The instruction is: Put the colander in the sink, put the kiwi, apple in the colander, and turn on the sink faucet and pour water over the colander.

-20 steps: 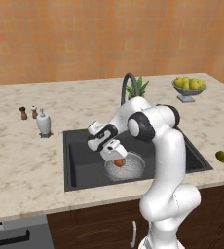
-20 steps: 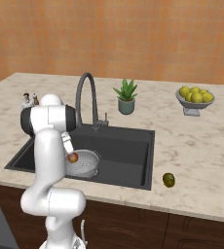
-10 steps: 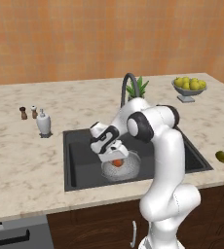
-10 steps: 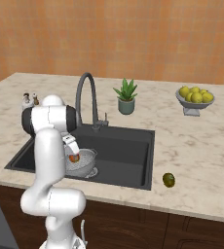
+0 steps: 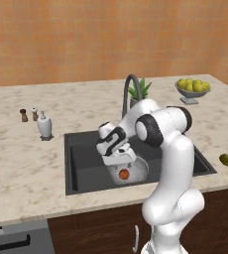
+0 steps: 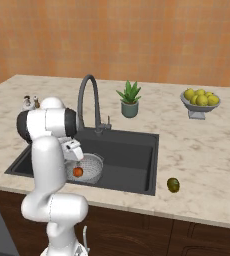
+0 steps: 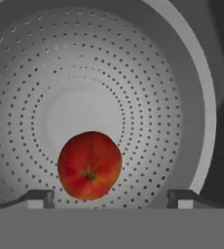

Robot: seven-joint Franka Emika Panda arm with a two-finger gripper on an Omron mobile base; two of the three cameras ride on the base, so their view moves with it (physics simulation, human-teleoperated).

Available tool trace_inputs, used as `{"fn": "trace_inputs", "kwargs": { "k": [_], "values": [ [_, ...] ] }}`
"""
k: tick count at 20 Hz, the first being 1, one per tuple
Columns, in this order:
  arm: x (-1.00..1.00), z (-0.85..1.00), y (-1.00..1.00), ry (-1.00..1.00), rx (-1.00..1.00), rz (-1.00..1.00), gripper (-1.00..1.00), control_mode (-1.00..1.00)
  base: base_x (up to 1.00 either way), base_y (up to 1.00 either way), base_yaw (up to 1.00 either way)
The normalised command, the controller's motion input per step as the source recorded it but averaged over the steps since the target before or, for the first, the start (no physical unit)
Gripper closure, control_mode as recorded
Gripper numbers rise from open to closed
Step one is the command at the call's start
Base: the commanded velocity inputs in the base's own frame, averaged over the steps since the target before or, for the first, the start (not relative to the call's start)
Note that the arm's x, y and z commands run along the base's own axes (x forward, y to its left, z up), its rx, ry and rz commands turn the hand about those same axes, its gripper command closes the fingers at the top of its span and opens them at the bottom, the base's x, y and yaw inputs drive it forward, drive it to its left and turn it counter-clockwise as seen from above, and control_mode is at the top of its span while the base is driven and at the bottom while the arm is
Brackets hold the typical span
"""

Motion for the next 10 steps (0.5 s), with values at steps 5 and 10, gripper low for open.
{"fn": "trace_inputs", "kwargs": {
  "k": [5,10],
  "values": [
    [-0.32,0.58,0.01,0.00,0.00,0.00,-1.00,-1.00,0.00,0.00,0.00],
    [-0.61,0.71,0.17,-0.03,0.00,0.07,-1.00,-1.00,0.00,0.00,0.00]
  ]
}}
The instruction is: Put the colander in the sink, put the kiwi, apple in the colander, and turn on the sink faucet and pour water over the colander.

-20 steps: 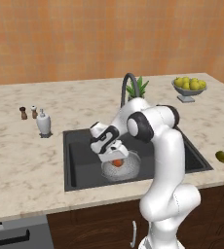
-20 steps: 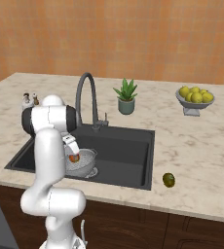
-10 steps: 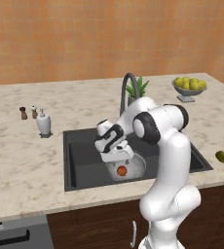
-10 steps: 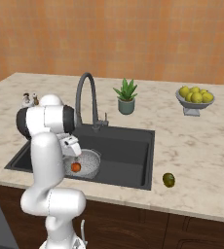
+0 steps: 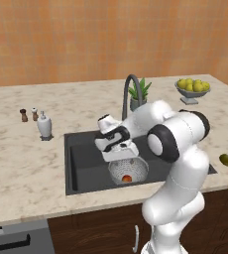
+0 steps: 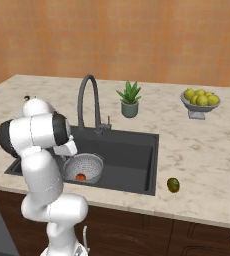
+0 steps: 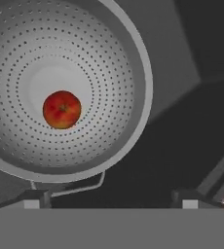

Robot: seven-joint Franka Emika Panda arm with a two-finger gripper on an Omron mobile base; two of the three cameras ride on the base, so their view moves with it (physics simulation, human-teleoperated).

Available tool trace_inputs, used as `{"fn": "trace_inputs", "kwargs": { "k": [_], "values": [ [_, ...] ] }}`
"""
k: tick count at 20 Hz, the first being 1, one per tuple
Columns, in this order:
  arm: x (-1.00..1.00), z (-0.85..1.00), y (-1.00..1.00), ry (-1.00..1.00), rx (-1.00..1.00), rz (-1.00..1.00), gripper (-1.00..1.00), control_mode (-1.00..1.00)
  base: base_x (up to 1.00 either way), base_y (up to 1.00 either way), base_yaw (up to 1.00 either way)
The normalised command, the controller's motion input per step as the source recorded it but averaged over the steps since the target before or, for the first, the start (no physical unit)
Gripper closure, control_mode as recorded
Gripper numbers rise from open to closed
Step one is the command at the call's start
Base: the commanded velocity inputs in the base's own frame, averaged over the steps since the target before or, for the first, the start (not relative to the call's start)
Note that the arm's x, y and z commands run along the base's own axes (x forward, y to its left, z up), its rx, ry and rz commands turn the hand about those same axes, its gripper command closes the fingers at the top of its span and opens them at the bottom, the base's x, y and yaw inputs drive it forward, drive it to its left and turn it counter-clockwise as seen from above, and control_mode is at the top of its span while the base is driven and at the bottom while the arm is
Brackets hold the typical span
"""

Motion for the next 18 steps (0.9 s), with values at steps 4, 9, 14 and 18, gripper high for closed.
{"fn": "trace_inputs", "kwargs": {
  "k": [4,9,14,18],
  "values": [
    [-0.88,0.68,0.12,-0.06,0.00,0.12,-1.00,-1.00,0.00,0.00,0.00],
    [-1.00,0.61,-0.22,-0.06,0.00,0.24,-1.00,-1.00,0.00,0.00,0.00],
    [-0.96,0.43,-0.51,-0.03,0.08,0.20,-1.00,-1.00,0.00,0.00,0.00],
    [-0.58,0.33,-0.81,0.02,0.16,0.02,-1.00,-1.00,0.00,0.00,0.00]
  ]
}}
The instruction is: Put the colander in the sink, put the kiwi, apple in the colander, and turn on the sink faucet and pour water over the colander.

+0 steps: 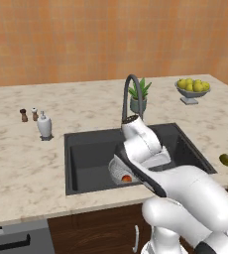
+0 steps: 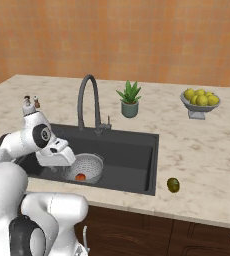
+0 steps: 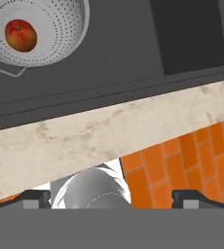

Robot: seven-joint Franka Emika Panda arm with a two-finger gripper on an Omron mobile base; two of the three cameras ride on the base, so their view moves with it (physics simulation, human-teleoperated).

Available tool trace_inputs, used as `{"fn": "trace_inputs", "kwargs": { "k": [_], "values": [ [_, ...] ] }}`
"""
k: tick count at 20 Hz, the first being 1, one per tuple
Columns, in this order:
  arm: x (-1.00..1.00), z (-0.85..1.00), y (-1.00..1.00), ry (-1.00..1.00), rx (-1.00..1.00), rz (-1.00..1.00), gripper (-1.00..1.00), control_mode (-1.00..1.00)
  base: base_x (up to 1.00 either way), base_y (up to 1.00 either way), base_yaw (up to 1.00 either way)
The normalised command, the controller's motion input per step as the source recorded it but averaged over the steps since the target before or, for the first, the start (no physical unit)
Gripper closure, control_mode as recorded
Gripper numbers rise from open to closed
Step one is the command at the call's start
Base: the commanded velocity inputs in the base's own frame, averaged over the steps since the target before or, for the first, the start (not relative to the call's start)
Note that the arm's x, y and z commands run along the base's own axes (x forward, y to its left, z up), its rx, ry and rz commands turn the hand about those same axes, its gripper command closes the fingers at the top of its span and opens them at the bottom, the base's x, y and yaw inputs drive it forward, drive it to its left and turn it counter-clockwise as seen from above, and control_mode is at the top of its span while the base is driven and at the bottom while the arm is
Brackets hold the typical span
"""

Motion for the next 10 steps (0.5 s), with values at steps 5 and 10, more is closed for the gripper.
{"fn": "trace_inputs", "kwargs": {
  "k": [5,10],
  "values": [
    [-0.27,0.25,-0.99,0.08,0.15,0.01,-1.00,-1.00,0.00,0.00,0.00],
    [-0.10,0.26,-1.00,0.11,0.14,0.00,-1.00,-1.00,0.00,0.00,0.00]
  ]
}}
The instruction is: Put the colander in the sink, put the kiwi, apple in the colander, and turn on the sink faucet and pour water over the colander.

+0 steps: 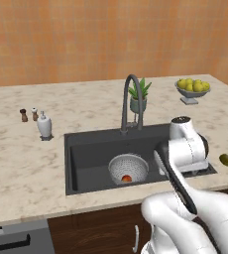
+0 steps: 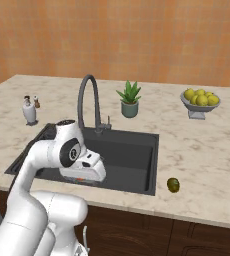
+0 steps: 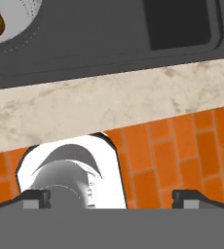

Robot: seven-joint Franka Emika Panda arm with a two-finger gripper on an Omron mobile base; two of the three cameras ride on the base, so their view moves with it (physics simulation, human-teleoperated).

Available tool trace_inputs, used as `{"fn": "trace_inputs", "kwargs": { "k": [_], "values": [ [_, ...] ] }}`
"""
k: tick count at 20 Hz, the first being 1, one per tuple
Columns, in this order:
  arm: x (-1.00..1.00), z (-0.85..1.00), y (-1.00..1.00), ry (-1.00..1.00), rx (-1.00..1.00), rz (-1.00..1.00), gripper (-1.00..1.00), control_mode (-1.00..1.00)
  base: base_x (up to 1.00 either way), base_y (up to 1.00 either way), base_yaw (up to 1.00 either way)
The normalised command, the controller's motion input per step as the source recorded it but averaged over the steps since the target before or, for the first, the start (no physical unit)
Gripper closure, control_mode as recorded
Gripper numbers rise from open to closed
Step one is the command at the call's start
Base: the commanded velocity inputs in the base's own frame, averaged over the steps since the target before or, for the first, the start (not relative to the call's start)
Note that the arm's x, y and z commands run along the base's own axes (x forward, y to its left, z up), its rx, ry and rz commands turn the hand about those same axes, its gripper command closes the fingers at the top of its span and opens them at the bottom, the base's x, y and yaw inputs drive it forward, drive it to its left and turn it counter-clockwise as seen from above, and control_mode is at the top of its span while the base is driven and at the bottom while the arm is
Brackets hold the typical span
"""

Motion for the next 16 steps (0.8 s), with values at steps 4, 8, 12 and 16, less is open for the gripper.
{"fn": "trace_inputs", "kwargs": {
  "k": [4,8,12,16],
  "values": [
    [0.00,0.27,-1.00,0.11,0.12,0.00,-1.00,-1.00,0.00,0.00,0.00],
    [0.00,0.27,-1.00,0.11,0.15,0.00,-1.00,-1.00,0.00,0.00,0.00],
    [0.03,0.35,-0.93,0.06,0.14,0.00,-1.00,-1.00,0.00,0.00,0.00],
    [0.15,0.31,-0.90,0.00,0.04,0.03,-1.00,-1.00,0.00,0.00,0.00]
  ]
}}
